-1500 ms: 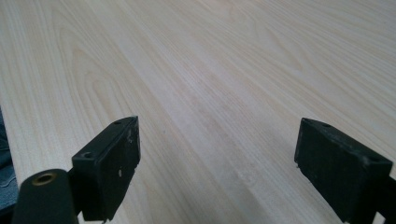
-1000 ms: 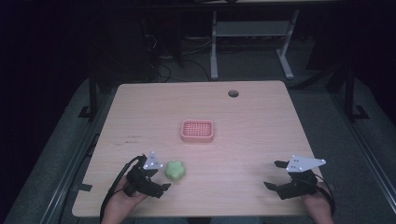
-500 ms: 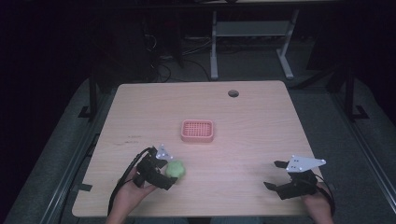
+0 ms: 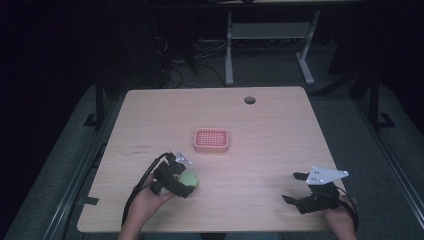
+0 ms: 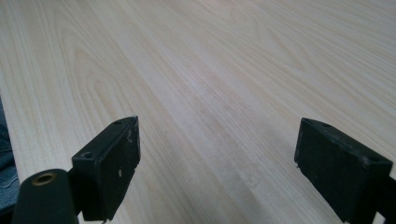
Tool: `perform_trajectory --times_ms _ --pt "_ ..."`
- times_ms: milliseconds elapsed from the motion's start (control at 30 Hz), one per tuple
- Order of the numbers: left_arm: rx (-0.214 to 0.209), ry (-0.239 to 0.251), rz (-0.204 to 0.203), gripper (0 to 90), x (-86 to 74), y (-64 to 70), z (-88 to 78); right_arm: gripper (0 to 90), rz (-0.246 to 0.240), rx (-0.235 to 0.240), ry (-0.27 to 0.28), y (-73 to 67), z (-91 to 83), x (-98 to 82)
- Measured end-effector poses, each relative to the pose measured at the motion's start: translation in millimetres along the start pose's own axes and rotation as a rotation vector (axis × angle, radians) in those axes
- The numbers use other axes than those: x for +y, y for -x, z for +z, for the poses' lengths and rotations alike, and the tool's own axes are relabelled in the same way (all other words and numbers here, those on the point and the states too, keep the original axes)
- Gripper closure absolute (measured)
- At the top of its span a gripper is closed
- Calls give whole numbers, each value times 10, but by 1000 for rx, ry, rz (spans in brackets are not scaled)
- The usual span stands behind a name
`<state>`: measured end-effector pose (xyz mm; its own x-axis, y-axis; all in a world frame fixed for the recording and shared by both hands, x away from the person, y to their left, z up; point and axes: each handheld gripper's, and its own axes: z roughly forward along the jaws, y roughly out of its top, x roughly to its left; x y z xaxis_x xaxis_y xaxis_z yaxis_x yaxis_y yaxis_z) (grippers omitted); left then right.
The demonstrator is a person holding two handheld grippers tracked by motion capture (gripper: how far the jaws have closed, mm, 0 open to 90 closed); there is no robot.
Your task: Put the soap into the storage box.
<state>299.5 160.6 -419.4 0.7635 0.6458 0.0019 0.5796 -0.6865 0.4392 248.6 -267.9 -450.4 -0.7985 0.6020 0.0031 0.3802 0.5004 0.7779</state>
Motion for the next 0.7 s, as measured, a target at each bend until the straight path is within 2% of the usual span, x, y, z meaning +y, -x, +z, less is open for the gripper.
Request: perform_trajectory --times_ms 100,367,700 --pt "5 -33 2 179 37 -13 52 138 2 1 0 -2 -2 1" --pt "7 -63 -21 180 70 -9 142 138 -2 2 0 -5 -3 4" --pt "9 -105 -26 212 109 -24 220 138 -1 1 3 -5 -5 5"
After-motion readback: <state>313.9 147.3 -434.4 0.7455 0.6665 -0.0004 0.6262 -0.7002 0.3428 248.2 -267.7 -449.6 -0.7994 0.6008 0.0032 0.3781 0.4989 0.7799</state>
